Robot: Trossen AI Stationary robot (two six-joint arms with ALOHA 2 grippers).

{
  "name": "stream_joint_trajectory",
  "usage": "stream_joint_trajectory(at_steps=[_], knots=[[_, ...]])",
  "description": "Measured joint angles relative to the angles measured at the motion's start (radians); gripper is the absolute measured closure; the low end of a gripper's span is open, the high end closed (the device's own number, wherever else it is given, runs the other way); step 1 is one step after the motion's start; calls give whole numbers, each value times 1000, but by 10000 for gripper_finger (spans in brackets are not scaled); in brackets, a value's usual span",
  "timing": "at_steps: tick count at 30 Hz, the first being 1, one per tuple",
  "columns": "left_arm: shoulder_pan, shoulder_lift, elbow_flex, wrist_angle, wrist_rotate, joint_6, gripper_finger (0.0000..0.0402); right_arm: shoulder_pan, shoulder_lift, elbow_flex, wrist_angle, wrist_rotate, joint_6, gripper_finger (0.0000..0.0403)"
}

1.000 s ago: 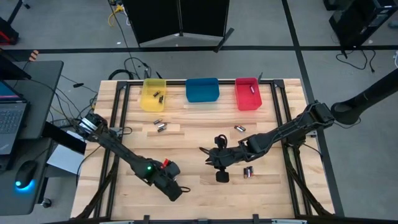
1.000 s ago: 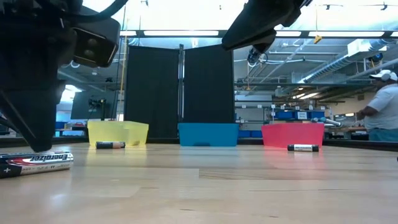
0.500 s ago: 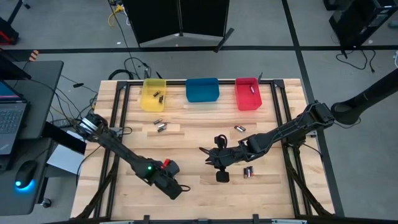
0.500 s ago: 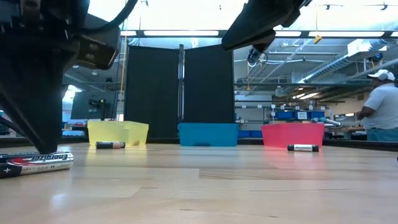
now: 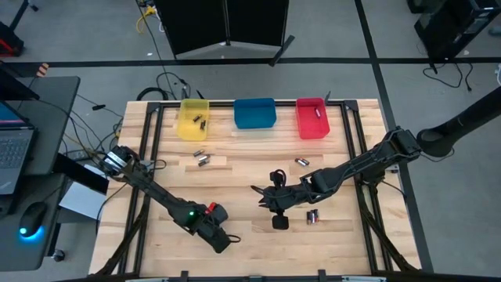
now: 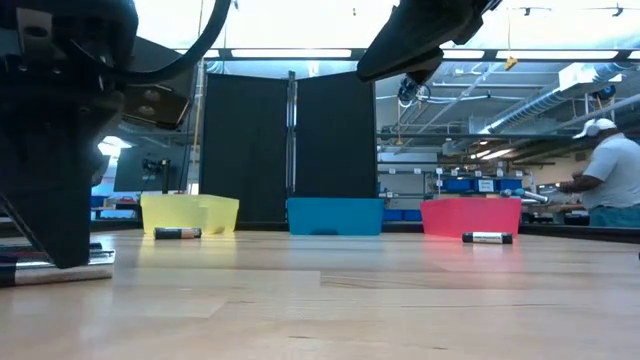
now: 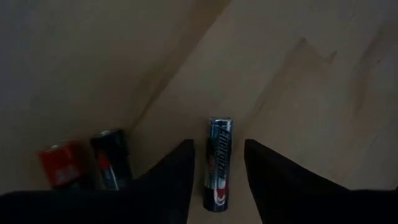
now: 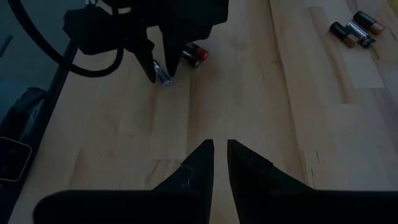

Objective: Sort batteries
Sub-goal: Put the silver battery into the pink bin

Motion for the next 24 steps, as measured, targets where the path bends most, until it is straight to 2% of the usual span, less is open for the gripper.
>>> stream_joint_trajectory(at_steps=[8,11,17,21,24], knots=[[1,29,1,-4,38,146,332,0,0,0,-5,0,-3,345],[0,31,2,2,22,183,355,4,0,0,-8,0,-8,346],[21,-16,-5,-3,-47,317,358,23,-37,0,-55,10,-34,346],[64,-80,-5,-1,-146,401,358,28,-90,0,-140,79,-34,346],[100,-113,-4,11,-182,478,358,27,-128,0,-209,125,-35,350]])
